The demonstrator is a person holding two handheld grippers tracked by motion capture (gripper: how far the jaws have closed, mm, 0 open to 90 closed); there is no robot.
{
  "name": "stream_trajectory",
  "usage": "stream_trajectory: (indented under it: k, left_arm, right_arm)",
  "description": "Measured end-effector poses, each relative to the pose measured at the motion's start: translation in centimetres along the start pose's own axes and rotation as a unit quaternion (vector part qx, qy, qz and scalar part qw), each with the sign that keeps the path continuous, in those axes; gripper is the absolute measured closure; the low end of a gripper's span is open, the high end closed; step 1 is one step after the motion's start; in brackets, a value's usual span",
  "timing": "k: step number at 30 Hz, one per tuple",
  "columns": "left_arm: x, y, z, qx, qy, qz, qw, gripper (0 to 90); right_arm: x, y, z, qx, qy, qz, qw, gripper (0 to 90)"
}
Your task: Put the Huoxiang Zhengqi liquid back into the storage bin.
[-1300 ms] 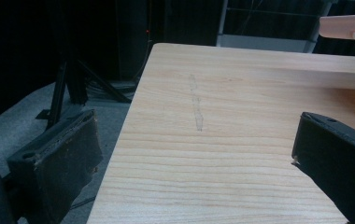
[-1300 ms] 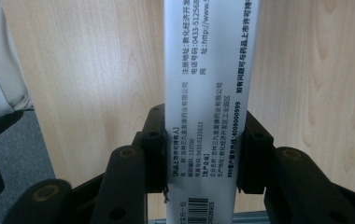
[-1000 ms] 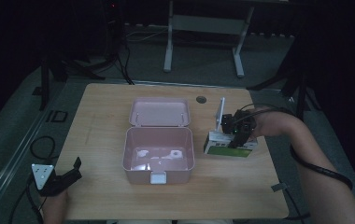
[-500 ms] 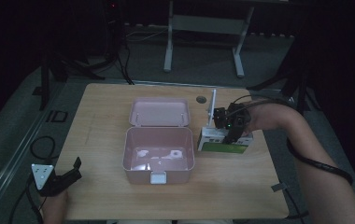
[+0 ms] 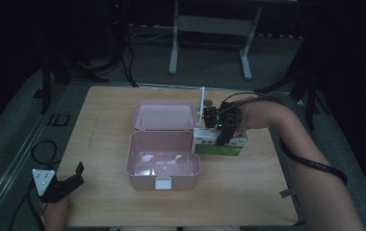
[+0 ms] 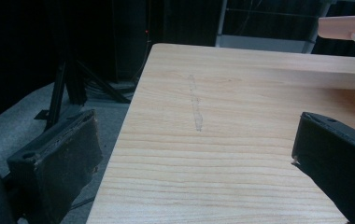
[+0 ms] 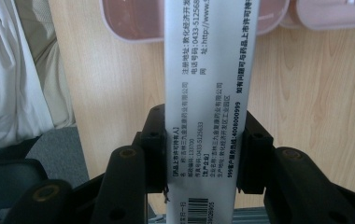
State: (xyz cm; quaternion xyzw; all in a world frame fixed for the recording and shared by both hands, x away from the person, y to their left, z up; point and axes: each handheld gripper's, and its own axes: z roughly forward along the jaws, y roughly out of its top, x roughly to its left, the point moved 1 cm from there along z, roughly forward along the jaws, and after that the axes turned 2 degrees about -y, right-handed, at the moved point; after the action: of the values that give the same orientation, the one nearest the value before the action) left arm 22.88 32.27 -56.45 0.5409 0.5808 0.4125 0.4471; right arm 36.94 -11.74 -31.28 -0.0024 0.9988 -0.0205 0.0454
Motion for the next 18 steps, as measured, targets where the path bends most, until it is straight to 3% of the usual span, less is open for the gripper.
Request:
stream_trajectory:
  k: [18]
  left_arm:
    - [0.0, 0.0, 0.0, -0.002, -0.002, 0.000, 1.0000, 1.4]
  right_arm:
    - [1.5, 6.7, -0.2, 0.002, 0.000, -0.036, 0.9993, 62.2]
